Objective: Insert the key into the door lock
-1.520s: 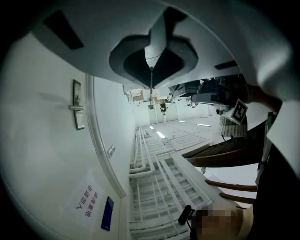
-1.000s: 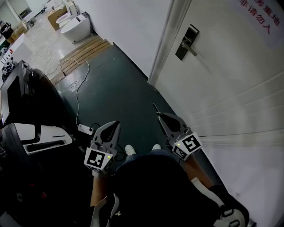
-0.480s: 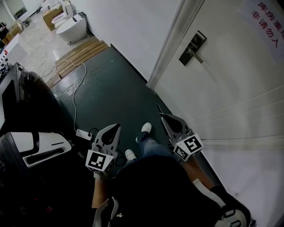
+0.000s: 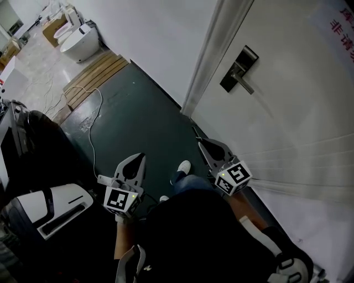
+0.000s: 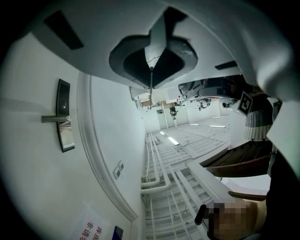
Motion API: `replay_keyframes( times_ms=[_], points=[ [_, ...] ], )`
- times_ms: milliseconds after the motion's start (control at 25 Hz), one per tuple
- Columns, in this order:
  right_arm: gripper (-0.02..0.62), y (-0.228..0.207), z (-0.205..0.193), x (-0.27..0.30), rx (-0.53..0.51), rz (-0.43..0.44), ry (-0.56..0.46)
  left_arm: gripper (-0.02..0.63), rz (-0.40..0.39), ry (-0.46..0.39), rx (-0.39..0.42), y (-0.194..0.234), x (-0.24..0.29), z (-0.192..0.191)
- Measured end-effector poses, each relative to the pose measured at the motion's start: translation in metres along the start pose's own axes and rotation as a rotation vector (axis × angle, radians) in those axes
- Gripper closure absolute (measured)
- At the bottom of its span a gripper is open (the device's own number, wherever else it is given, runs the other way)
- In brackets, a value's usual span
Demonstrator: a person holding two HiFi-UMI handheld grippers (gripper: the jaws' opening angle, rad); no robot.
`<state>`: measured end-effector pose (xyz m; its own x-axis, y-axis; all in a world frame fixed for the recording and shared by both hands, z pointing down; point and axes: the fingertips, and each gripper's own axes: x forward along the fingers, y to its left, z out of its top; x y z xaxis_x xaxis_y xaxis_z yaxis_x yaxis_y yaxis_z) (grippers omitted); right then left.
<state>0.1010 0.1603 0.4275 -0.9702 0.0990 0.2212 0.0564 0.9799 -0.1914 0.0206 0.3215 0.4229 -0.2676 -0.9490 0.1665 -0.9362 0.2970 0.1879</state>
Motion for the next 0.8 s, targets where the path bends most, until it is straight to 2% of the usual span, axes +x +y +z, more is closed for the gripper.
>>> replay_keyframes(
  times_ms=[160,320,480,680,800],
  points=[
    [0.561,-0.042,0.010,0.016,0.029,-0.014,-0.006,0.598,-0.042,-0.001,0.042,0.011,0.054,0.003],
    [0.561,-0.087,0.020,0.020,0.065,-0.034,-0.026,0.598,-0.087,0.033,0.018,0.001,0.112,0.018],
    [0.561,-0.126,0.028,0.017,0.111,-0.058,-0.055,0.598,-0.148,0.053,0.046,-0.011,0.165,0.028],
    [0.561,-0.162,0.030,0.007,0.164,-0.098,-0.077,0.598,-0.223,0.036,0.081,-0.023,0.211,0.033],
    [0.561,-0.178,0.031,0.000,0.191,-0.125,-0.090,0.598,-0.247,0.074,0.069,-0.033,0.231,0.038]
  ],
)
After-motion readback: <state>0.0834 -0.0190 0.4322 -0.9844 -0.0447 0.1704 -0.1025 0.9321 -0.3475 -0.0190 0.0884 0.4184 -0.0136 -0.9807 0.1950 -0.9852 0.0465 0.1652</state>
